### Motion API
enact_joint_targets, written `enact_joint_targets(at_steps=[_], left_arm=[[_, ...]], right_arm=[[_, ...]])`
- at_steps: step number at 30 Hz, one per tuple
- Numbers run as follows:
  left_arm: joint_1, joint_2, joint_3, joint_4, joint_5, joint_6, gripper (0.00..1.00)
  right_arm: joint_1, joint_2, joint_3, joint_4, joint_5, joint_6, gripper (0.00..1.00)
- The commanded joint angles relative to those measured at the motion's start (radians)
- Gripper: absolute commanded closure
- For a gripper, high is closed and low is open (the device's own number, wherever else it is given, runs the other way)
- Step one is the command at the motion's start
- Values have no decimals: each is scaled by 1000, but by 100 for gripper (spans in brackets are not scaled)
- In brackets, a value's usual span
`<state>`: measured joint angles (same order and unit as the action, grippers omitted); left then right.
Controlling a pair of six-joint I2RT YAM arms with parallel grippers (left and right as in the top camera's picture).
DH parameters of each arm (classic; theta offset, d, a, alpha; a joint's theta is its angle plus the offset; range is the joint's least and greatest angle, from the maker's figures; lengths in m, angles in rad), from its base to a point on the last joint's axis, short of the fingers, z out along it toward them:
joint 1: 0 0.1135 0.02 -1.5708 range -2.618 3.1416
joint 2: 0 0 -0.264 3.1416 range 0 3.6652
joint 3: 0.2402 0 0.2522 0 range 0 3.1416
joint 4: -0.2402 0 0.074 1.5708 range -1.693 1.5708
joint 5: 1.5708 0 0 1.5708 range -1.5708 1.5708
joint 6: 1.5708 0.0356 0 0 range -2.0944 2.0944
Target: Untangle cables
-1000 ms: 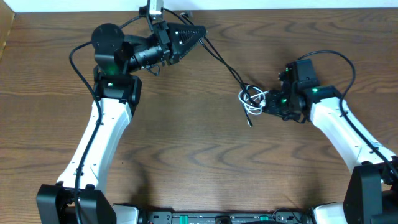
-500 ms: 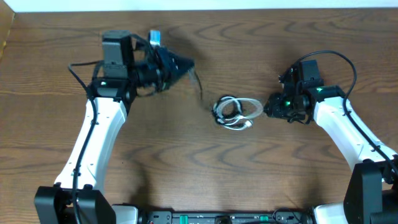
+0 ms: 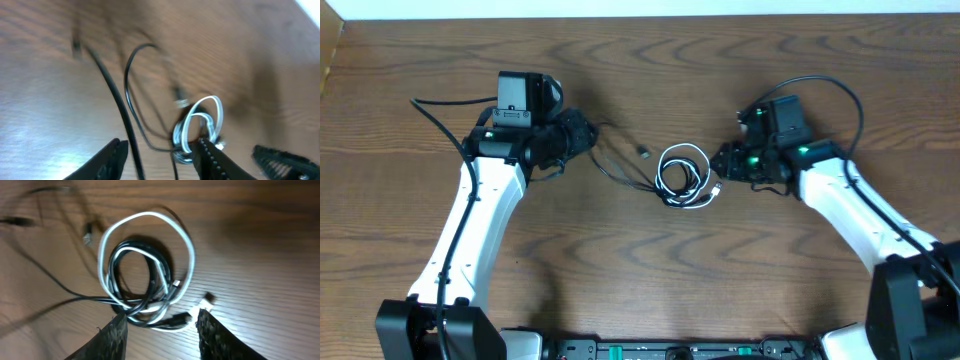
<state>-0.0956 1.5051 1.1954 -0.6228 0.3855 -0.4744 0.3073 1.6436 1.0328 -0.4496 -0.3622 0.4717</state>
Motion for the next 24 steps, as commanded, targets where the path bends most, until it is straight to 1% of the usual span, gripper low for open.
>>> enact_joint_targets(at_steps=[1, 3, 6, 9, 11, 15, 18, 21, 24], left_arm=[[-2, -9, 6, -47, -86, 106, 52], [-6, -9, 6, -65, -73, 132, 52], [-39, -9, 6, -69, -48, 195, 52], [-106, -6, 6, -51, -47, 259, 52], [-165, 5, 6, -20, -47, 304, 52], [-262, 53, 6, 48, -47, 353, 52], [-338, 129, 6, 115, -47, 388, 52], [-397, 204, 6, 180, -47, 422, 52], [-449, 272, 6, 241, -47, 437, 52]], right_arm=[[63, 71, -3, 75, -18, 130, 60], [80, 87, -3, 100, -16, 142, 59], [79, 98, -3, 106, 2, 146, 55], [38, 97, -3, 102, 11, 145, 52], [-9, 96, -3, 91, 6, 139, 51], [-122, 95, -3, 72, -82, 65, 49], [-214, 95, -3, 42, -163, -10, 49], [-258, 95, -3, 1, -172, -48, 49], [-267, 95, -3, -37, -164, -82, 49]])
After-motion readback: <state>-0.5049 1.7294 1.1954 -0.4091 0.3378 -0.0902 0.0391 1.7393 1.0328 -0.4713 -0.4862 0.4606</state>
